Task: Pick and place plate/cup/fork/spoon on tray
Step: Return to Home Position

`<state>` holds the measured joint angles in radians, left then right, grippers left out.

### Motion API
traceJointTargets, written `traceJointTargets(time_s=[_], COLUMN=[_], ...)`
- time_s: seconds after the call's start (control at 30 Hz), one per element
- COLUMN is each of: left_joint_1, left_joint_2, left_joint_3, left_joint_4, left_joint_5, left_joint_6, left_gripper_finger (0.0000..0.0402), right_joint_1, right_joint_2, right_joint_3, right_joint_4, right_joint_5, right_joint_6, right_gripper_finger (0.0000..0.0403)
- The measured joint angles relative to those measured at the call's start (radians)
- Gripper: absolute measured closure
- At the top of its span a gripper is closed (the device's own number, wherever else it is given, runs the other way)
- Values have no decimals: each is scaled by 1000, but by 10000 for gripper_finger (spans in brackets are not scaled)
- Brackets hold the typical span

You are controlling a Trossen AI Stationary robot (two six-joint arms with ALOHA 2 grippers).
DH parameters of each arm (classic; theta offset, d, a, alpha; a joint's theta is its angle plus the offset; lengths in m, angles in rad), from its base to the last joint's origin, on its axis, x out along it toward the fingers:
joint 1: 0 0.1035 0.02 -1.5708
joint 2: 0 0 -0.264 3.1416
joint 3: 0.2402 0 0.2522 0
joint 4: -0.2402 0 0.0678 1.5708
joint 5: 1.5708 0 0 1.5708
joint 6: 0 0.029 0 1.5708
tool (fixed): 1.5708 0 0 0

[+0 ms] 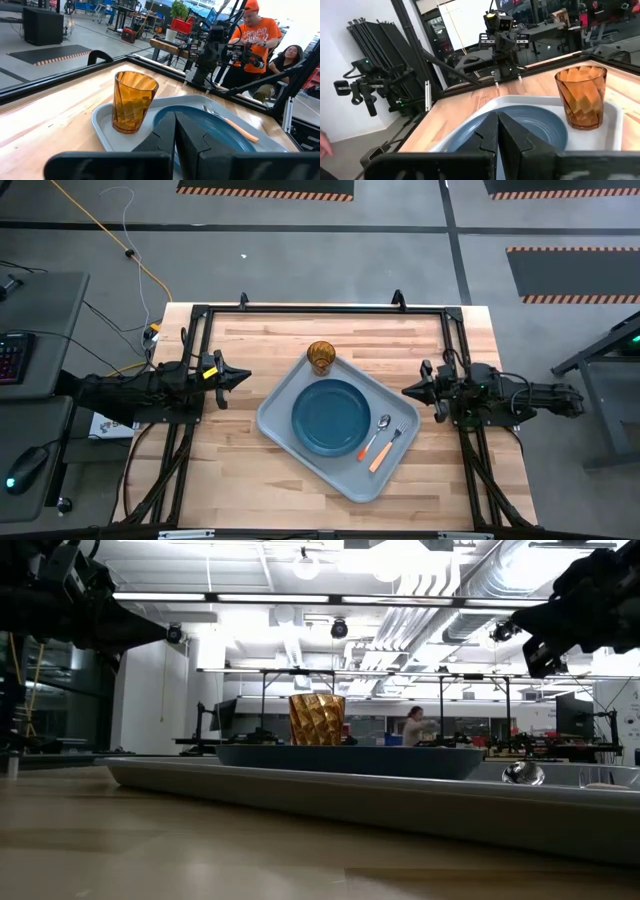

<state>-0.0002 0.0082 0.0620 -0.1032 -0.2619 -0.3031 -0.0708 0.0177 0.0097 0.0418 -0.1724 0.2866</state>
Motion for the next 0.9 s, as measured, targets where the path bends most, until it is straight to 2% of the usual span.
traceJointTargets(time_s=[0.9], left_joint_1=[0], left_joint_2=[0], left_joint_3=[0], left_joint_4=[0], left_joint_5=[0], left_joint_6=[0], left_gripper_finger=[401], right_joint_1=[0], right_joint_2=[0], right_joint_3=[-1], right_joint_4=[-1], right_joint_5=[8], right_joint_6=[54], right_gripper_finger=[403])
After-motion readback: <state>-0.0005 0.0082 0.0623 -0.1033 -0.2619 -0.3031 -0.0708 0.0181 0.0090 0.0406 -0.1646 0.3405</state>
